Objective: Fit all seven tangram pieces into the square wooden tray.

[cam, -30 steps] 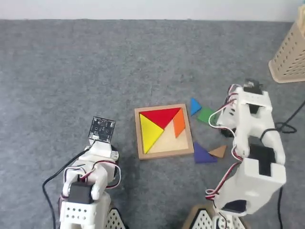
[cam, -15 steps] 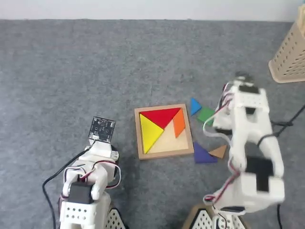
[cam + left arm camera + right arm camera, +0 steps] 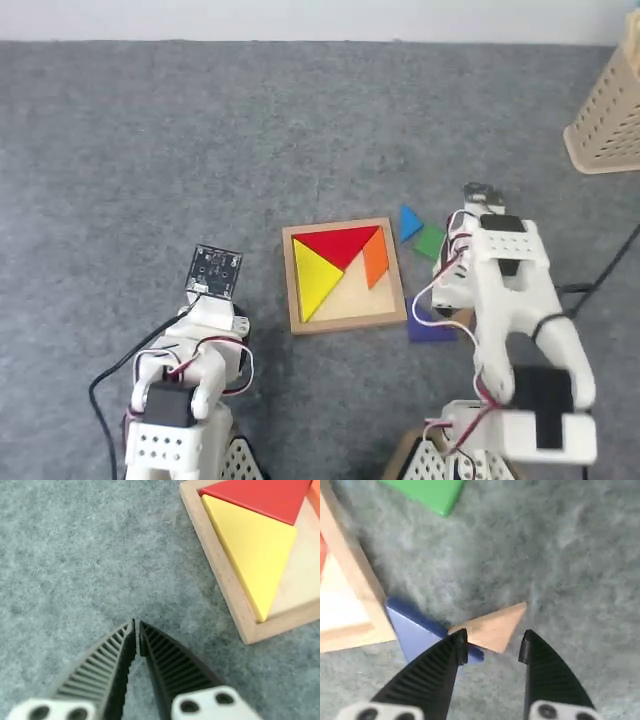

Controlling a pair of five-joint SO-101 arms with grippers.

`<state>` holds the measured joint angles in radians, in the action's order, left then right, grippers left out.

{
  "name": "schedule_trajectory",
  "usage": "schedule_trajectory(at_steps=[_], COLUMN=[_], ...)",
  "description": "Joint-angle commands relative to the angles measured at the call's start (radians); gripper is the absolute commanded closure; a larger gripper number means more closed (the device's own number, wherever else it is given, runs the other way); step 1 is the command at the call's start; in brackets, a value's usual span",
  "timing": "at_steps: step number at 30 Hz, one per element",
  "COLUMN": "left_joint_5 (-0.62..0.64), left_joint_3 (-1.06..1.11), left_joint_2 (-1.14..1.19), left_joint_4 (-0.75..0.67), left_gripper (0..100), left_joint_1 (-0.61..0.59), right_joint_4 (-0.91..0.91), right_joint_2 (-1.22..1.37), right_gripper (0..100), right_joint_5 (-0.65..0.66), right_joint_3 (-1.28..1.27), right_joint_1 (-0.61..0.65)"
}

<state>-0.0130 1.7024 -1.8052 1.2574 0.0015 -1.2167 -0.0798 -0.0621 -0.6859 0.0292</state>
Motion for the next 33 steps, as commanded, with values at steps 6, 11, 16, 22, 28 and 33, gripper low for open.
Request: schedule_trajectory(at_steps=[6,11,16,22,28,33], left_joint_5=[0.006,0.006,0.006,0.006,0.006,0.006], left_joint_3=[-0.018,-0.018,-0.018,-0.018,-0.018,-0.018], left_joint_2=[-0.020,-0.020,-0.020,-0.020,-0.020,-0.020], left_joint_4=[0.006,0.006,0.006,0.006,0.006,0.006], left_gripper=[99,99,99,99,99,99], left_joint_1=[-0.006,-0.006,-0.006,-0.006,-0.006,-0.006], right_joint_4=[0.030,0.028,0.024,-0.107,-0.231,-0.216], right_joint_2=[0.200,0.223,0.220,0.219,0.217,0.229], right_gripper=[82.2,87.2,95.7,99.3,99.2,99.2], right_joint_5=[-0.018,-0.020,-0.069,-0.069,-0.035,0.057], right_joint_3=[0.110,0.160,0.238,0.400,0.643,0.718], right_joint_1=[0.005,-0.001,-0.001,0.001,0.039,0.243])
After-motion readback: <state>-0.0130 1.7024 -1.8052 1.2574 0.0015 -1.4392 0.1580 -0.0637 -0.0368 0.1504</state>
